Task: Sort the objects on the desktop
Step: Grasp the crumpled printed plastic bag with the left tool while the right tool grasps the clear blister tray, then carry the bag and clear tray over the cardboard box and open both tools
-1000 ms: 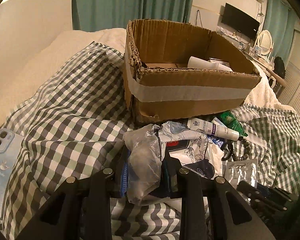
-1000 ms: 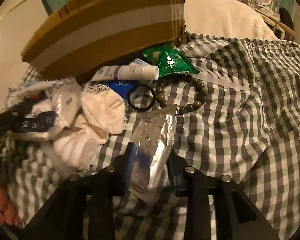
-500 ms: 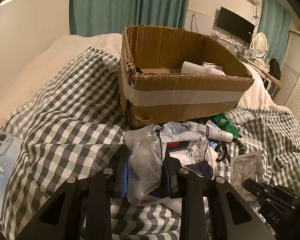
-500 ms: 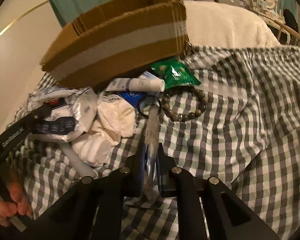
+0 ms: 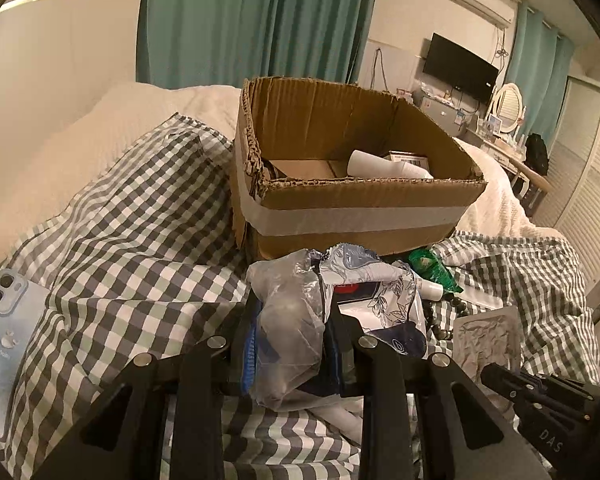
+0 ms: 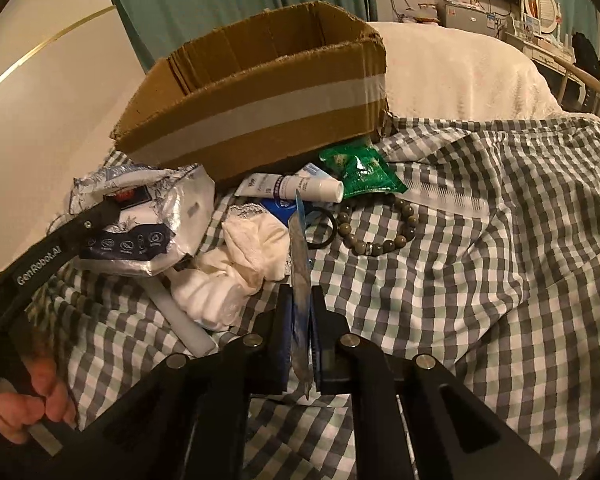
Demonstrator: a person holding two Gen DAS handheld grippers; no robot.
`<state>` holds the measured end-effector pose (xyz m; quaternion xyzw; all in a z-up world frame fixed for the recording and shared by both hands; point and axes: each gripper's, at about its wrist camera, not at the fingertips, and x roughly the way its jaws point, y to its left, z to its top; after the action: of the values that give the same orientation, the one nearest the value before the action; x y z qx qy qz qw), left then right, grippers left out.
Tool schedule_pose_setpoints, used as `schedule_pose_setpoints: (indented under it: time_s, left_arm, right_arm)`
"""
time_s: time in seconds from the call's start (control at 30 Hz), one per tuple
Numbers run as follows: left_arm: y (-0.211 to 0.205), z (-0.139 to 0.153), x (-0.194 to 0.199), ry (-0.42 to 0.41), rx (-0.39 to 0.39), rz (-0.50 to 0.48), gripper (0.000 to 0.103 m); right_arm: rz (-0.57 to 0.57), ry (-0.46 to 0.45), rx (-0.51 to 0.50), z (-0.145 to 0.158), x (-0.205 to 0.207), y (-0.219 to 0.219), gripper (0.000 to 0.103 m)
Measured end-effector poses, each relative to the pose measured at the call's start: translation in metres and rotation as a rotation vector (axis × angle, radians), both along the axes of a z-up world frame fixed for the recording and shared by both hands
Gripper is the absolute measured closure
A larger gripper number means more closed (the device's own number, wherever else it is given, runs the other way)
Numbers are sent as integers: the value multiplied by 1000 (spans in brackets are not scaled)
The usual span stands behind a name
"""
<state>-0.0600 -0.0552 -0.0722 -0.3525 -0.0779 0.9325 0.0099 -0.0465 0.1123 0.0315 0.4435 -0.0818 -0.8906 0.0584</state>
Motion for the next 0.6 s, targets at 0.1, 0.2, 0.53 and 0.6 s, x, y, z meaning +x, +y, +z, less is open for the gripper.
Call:
schedule_pose_setpoints:
  time_s: [0.1,0.2,0.53,0.6]
  left_arm:
    - [0,5,2,13,8,-1,75]
    - [-1,16,3,32,28,-8,75]
    - [-3,72,-26,137,46,-4,75]
    - [-4,85,-40,159,54,6,75]
  right_arm:
    - [3,9,-10,6,1,0,96]
    - [10,21,-33,15,1,1,96]
    - [72,170,-61,93,-25,-6,96]
    - [83,191,-68,105,-38,-8,96]
